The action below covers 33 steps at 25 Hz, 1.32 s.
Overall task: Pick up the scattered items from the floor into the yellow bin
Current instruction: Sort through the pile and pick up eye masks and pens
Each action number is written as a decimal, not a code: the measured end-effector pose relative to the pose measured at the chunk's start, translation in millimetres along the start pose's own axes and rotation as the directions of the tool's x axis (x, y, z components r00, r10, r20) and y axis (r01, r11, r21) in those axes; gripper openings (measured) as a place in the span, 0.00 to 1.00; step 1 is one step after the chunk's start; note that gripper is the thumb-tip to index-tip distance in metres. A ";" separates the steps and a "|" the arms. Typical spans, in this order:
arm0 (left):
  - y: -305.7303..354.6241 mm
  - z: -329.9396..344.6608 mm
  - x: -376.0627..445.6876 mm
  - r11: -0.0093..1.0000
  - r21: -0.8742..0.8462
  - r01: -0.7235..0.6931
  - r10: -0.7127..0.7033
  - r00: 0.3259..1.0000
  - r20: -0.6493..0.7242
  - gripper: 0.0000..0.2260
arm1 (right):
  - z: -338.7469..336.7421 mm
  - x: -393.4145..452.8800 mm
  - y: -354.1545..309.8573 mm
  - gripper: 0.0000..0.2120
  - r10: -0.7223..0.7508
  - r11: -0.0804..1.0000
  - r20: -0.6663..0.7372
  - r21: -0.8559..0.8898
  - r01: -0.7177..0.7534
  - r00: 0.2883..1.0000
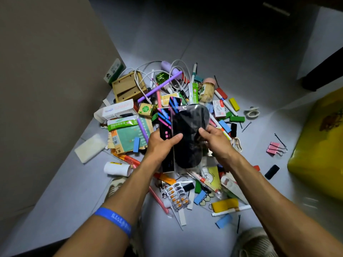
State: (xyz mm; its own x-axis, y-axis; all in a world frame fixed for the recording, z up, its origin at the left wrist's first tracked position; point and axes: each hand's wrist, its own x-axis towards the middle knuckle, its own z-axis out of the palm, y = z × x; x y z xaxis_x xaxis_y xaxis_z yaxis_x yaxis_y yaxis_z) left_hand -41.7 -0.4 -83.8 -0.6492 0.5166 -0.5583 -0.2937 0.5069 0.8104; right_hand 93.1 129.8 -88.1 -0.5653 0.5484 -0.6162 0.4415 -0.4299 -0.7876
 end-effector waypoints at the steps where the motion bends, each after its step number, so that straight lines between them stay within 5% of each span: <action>1: 1.7 -1.8 -2.4 0.999 -0.039 -0.010 0.010 1.000 0.011 0.08 | -1.9 -7.1 -2.0 0.11 -0.022 1.000 0.068 -0.015 0.023 0.997; 3: 3.5 -5.4 -7.2 0.993 -0.121 -0.009 0.009 1.000 0.003 0.13 | -1.5 -24.2 -4.0 0.14 -0.058 0.993 0.148 -0.090 0.071 0.987; 5: 4.2 -12.3 -11.8 0.977 -0.213 -0.009 -0.006 0.998 -0.068 0.24 | 0.4 -41.5 1.9 0.13 -0.131 0.955 0.051 -0.262 0.139 0.990; 8: -0.4 -29.3 -17.0 0.962 -0.272 0.018 -0.075 0.977 -0.201 0.37 | -6.4 -68.4 26.9 0.23 -0.112 0.649 -0.095 -0.761 0.001 0.989; 10: -6.4 -36.3 -22.4 0.959 -0.276 0.059 -0.127 0.964 -0.233 0.28 | -11.8 -81.3 53.5 0.33 -0.008 0.400 -0.116 -0.911 -0.103 0.993; 11: -8.0 -38.1 -24.7 0.958 -0.272 0.087 -0.157 0.956 -0.248 0.20 | -13.3 -83.4 64.3 0.32 -0.021 0.367 -0.120 -0.924 -0.104 0.993; 14: -10.3 -39.1 -28.7 0.957 -0.262 0.124 -0.194 0.946 -0.260 0.12 | -17.9 -81.0 71.2 0.23 -0.034 0.523 -0.154 -0.845 -0.114 0.987; 18: -11.8 -36.4 -27.8 0.954 -0.264 0.139 -0.206 0.947 -0.246 0.12 | -18.1 -81.2 75.5 0.29 -0.031 0.205 -0.059 -0.977 -0.051 0.998; 20: -11.2 -32.2 -29.3 0.955 -0.252 0.156 -0.214 0.951 -0.223 0.14 | -15.7 -81.9 76.8 0.25 -0.023 0.205 -0.058 -0.977 -0.052 0.998; 23: -7.6 -23.8 -30.8 0.956 -0.241 0.167 -0.213 0.960 -0.181 0.16 | -17.3 -86.1 73.3 0.20 0.031 0.527 -0.096 -0.844 -0.098 0.995; 25: -3.6 -18.7 -35.1 0.955 -0.240 0.175 -0.216 0.963 -0.159 0.14 | -23.4 -92.0 69.3 0.17 0.063 0.807 -0.113 -0.578 -0.117 0.992; 27: 5.2 -10.1 -44.7 0.939 -0.289 0.185 -0.231 0.963 -0.136 0.11 | -35.3 -100.8 54.1 0.13 0.095 0.965 -0.174 -0.228 -0.134 0.980; 30: 26.4 15.5 -62.5 0.885 -0.425 0.190 -0.229 0.972 -0.043 0.09 | -63.7 -113.7 20.1 0.09 0.139 0.975 -0.296 0.207 -0.079 0.945; 33: 66.4 69.2 -88.0 0.823 -0.537 0.183 -0.127 0.982 0.141 0.10 | -104.9 -148.9 -16.0 0.09 0.120 0.818 -0.455 0.548 0.172 0.882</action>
State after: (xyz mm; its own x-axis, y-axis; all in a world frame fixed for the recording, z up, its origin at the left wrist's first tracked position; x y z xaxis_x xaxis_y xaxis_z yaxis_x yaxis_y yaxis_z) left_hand 44.5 35.5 6.9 -0.5016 0.5401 -0.6758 -0.7375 0.1414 0.6604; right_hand 243.3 130.3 16.1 -0.1284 0.7588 -0.6386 -0.1180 -0.6510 -0.7498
